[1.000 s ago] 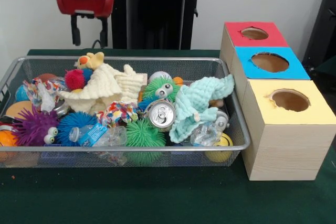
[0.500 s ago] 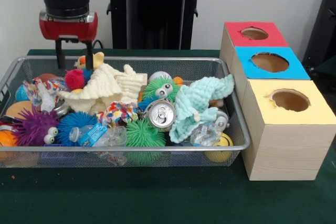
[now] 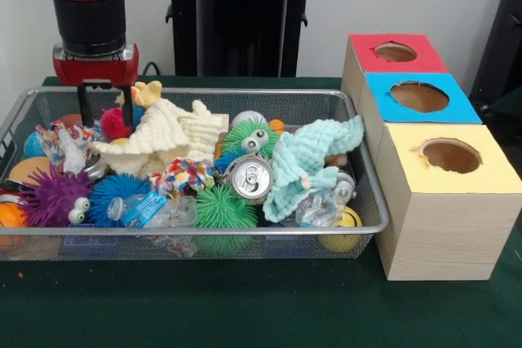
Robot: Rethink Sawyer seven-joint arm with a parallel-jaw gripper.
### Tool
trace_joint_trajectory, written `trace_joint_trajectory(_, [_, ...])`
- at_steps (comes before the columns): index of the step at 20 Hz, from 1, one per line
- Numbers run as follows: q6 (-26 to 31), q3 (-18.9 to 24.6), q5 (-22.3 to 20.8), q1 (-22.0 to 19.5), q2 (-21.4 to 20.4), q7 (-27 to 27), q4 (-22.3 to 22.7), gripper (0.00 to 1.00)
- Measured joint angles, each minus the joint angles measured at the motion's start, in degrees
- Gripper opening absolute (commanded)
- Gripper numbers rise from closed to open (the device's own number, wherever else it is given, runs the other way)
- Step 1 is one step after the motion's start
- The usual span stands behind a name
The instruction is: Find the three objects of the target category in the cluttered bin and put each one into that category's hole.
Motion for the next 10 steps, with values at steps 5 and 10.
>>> trace_joint_trajectory(5, [-0.2,0.9,-3.0,-1.6,1.0,0.0,0.1,1.0])
trace_joint_trajectory(10, [-0.2,1.3,-4.1,-3.0,1.0,0.0,0.4,1.0])
